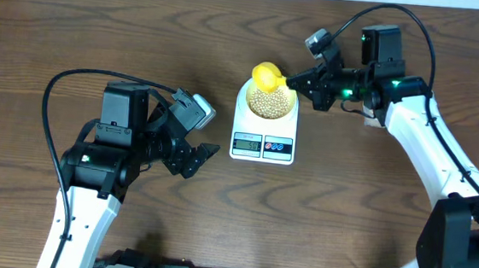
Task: Scoop item into bowl and weigh 50g on scale
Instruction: 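Carry the scoop right over the tub and tip the soybeans back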
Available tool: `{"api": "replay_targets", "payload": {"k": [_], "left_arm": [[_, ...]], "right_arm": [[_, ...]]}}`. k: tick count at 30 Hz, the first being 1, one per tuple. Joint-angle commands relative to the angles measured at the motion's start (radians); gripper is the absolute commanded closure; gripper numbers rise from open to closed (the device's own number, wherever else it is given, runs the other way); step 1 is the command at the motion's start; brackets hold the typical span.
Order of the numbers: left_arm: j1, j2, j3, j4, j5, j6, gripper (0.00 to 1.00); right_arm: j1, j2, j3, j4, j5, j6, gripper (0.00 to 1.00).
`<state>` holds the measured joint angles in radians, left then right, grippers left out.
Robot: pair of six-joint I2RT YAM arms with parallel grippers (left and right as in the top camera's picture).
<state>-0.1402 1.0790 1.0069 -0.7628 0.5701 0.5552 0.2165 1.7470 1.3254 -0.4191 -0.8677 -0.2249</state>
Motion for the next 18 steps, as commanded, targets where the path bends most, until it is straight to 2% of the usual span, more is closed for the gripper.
{"api": "replay_targets", "payload": {"k": [1, 18], "left_arm": [[0.004, 0.0, -0.004, -0.003, 0.001, 0.013, 0.15], [0.004, 0.0, -0.004, -0.003, 0.001, 0.013, 0.16]], "right_arm": [[-0.009, -0.022, 0.002, 0.013, -0.021, 0.011, 0.99], [-0.032, -0.022, 0.002, 0.034, 0.031, 0.011, 0.99]]}}
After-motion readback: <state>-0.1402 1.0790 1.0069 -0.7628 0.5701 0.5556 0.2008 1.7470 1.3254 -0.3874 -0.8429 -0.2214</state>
